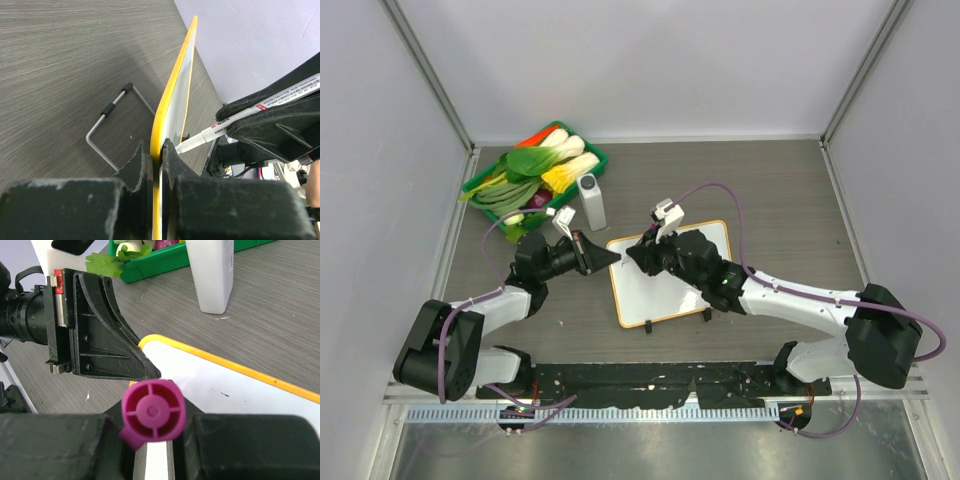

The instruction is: Write a sentence on the whiteboard

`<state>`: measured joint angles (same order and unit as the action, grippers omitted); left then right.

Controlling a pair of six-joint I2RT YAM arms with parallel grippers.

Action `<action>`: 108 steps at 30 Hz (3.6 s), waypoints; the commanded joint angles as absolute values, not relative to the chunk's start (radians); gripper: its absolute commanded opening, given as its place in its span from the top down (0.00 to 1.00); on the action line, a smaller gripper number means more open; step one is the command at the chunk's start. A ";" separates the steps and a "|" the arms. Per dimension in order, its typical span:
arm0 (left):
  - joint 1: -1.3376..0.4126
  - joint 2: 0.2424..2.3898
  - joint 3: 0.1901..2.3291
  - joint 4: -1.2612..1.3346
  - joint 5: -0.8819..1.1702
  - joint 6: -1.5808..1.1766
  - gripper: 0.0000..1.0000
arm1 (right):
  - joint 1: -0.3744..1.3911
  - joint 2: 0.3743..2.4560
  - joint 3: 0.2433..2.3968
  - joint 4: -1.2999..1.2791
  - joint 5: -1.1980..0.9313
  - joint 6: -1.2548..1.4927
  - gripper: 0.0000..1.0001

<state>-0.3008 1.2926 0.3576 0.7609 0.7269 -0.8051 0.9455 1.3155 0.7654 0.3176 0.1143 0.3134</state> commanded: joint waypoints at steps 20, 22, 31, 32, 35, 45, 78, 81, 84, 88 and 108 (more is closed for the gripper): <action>-0.302 1.289 0.368 0.686 0.660 -0.693 1.00 | 0.942 1.364 0.834 0.316 0.307 0.282 0.99; -0.304 1.287 0.368 0.684 0.661 -0.692 1.00 | 0.942 1.364 0.830 0.304 0.298 0.285 0.99; -0.302 1.289 0.368 0.681 0.661 -0.690 1.00 | 0.942 1.338 0.772 0.267 0.282 0.290 0.99; -0.302 1.286 0.368 0.681 0.661 -0.690 1.00 | 0.942 1.335 0.762 0.265 0.278 0.290 0.99; -0.302 1.284 0.368 0.677 0.661 -0.689 1.00 | 0.942 1.328 0.752 0.249 0.272 0.294 0.99; -0.302 1.279 0.370 0.669 0.655 -0.683 1.00 | 0.946 1.307 0.709 0.215 0.233 0.308 0.99; -0.308 1.269 0.373 0.647 0.649 -0.670 1.00 | 0.951 1.339 0.810 0.258 0.399 0.258 0.99; -0.308 1.267 0.371 0.647 0.647 -0.670 1.00 | 0.951 1.341 0.815 0.273 0.385 0.256 0.99; -0.308 1.267 0.373 0.644 0.647 -0.670 1.00 | 0.951 1.347 0.819 0.293 0.383 0.261 0.99; -0.310 1.262 0.373 0.641 0.646 -0.667 1.00 | 0.951 1.353 0.824 0.313 0.396 0.262 0.99; -0.311 1.258 0.399 0.542 0.594 -0.615 0.95 | 0.950 1.227 0.749 0.361 0.354 0.340 0.99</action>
